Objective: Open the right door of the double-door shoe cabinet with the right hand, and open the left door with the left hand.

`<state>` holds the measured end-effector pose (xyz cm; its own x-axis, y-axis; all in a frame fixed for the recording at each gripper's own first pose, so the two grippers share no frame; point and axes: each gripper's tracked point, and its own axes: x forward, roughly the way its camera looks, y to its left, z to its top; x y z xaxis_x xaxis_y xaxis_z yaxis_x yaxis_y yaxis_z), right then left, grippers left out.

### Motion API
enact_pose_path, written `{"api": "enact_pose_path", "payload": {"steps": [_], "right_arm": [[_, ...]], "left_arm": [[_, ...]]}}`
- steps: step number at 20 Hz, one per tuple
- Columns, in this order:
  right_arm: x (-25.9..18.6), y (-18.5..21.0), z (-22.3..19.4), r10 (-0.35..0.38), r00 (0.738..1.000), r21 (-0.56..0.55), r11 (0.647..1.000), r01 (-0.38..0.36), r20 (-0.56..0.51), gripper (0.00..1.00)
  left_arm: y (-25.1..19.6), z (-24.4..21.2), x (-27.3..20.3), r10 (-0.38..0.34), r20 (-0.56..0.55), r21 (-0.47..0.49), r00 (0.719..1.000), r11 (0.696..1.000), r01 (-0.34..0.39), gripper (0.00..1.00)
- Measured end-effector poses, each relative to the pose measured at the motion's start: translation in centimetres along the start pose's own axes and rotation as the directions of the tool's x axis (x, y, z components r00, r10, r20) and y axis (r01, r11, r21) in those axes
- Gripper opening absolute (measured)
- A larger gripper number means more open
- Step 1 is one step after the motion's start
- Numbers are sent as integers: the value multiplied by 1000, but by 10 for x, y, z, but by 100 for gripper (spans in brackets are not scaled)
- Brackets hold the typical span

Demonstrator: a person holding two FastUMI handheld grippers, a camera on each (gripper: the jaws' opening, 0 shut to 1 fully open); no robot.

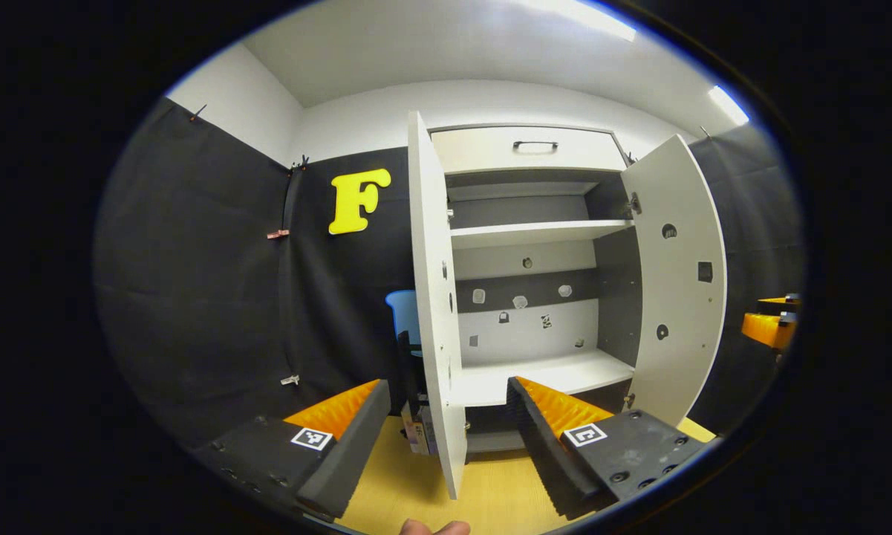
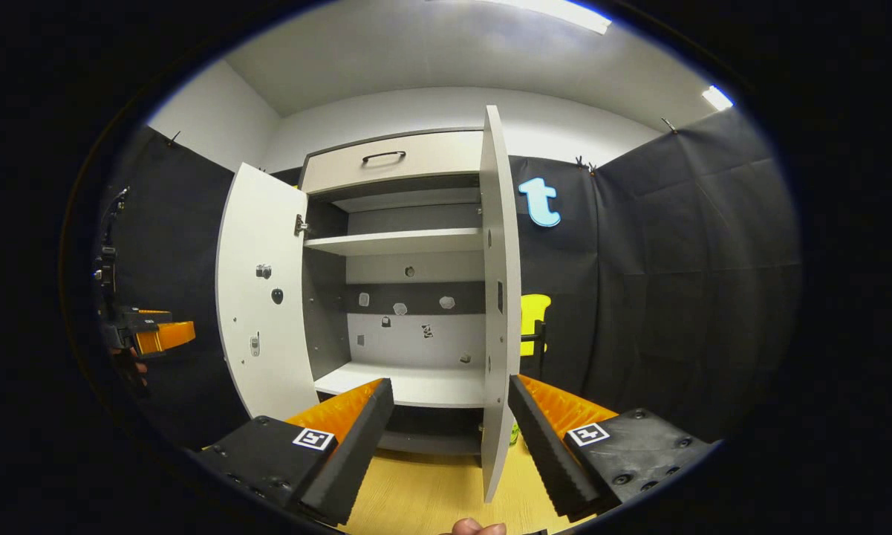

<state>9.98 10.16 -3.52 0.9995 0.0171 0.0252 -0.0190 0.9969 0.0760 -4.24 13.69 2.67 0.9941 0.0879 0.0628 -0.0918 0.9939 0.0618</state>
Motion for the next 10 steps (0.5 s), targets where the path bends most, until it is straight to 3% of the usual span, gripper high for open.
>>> {"api": "enact_pose_path", "payload": {"steps": [5,10], "right_arm": [[3,-1,7,-5,1000,7,1000,4,17,98],[5,2,7,-2,1000,4,1000,2,15,98]], "left_arm": [[-19,7,-16,10,27,-5,1000,1000,-10,99],[-53,11,-20,-38,42,-1,998,999,38,97]]}}
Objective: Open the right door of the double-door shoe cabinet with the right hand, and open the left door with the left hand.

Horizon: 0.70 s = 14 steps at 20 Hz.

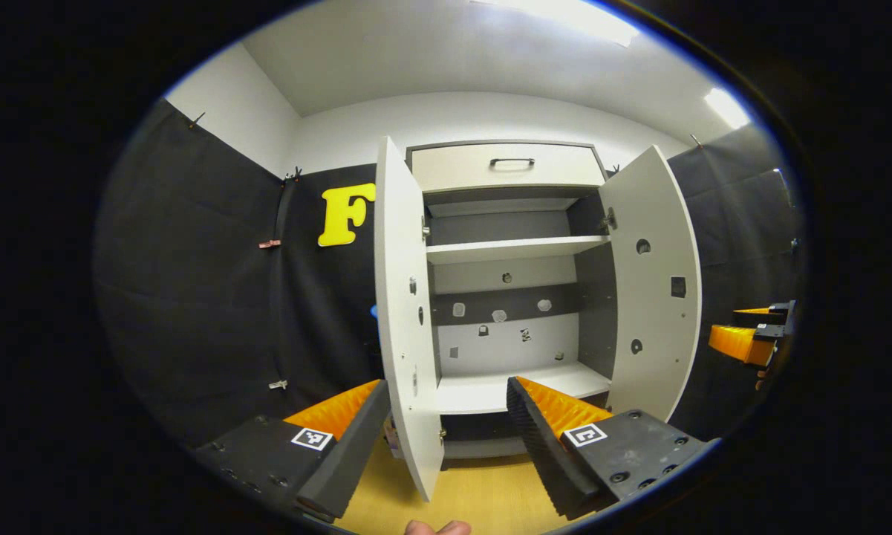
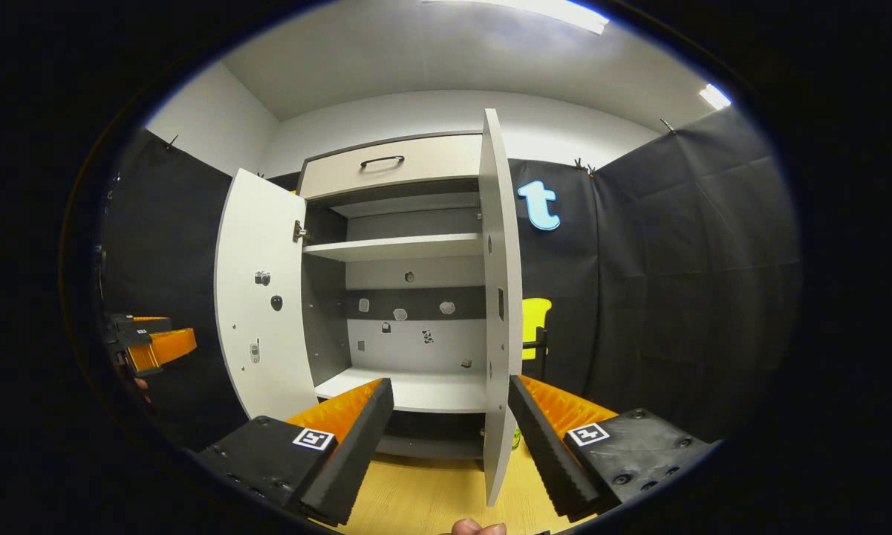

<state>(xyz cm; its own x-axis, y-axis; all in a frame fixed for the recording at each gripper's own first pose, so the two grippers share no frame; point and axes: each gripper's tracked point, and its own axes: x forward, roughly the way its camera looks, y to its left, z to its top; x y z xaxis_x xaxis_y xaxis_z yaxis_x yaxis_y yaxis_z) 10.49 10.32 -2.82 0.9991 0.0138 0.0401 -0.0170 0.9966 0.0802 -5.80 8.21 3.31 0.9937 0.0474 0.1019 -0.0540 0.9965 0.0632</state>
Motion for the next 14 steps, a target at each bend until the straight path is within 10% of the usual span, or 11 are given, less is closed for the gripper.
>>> {"api": "enact_pose_path", "payload": {"steps": [14], "right_arm": [[0,-2,-2,-12,1000,-5,1000,12,3,98]], "left_arm": [[-22,-8,5,-8,-15,-13,1000,1000,8,99]]}}
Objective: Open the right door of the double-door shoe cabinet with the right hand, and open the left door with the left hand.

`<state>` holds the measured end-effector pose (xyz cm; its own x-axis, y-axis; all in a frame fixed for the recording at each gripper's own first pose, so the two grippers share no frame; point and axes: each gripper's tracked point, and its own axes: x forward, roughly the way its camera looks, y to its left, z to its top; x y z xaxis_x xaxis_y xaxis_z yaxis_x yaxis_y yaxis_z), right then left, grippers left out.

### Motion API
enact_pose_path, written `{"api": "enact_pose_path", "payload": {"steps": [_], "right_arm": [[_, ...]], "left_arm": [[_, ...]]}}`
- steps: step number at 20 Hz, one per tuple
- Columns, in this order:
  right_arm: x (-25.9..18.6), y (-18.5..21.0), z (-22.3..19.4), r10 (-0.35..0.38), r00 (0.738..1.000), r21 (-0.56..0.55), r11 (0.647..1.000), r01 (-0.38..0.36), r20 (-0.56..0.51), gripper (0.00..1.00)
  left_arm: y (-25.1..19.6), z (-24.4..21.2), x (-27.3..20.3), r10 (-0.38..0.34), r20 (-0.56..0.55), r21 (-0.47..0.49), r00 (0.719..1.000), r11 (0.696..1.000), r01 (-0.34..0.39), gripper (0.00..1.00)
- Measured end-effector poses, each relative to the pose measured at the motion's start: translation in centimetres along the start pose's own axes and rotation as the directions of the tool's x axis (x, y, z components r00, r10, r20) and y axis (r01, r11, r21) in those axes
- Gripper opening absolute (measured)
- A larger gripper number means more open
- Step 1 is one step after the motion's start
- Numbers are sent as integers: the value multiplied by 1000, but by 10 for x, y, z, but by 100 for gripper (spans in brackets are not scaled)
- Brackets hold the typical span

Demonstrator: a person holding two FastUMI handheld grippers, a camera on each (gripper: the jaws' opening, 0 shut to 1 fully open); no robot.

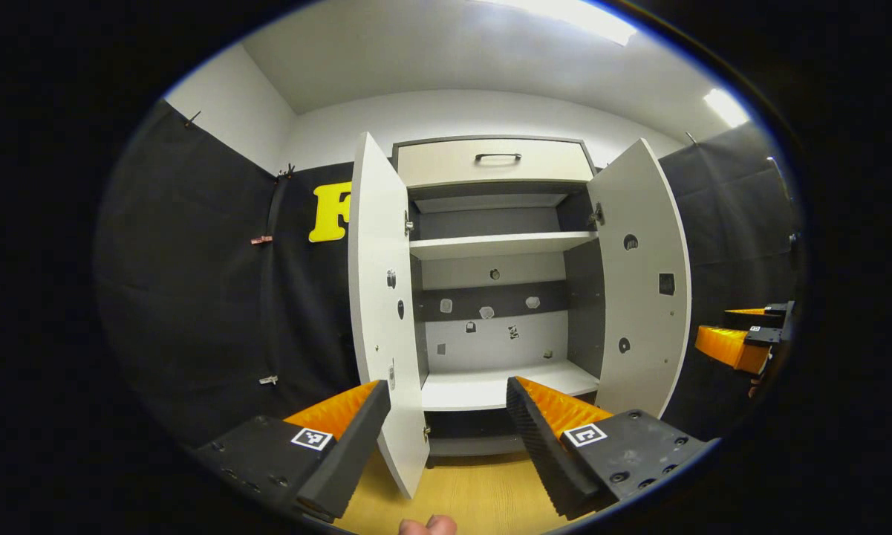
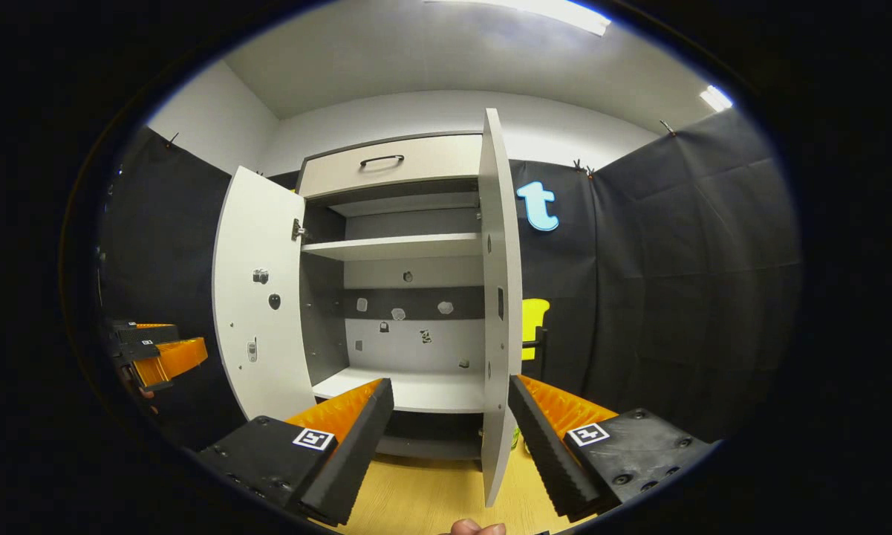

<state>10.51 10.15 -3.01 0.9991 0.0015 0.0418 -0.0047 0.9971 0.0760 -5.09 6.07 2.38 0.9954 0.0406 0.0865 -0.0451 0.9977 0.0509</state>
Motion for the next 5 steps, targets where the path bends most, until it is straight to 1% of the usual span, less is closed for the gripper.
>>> {"api": "enact_pose_path", "payload": {"steps": [2,4,5], "right_arm": [[1,-2,0,-6,1000,7,1000,6,2,98],[2,-4,1,-11,1000,11,1000,11,1,98],[2,-4,0,-12,1000,12,1000,12,-1,98]], "left_arm": [[0,-1,1,-1,-4,-2,1000,1000,1,97],[0,-2,2,1,-6,3,1000,1000,-1,97],[1,-2,2,3,-7,4,1000,1000,-3,99]]}}
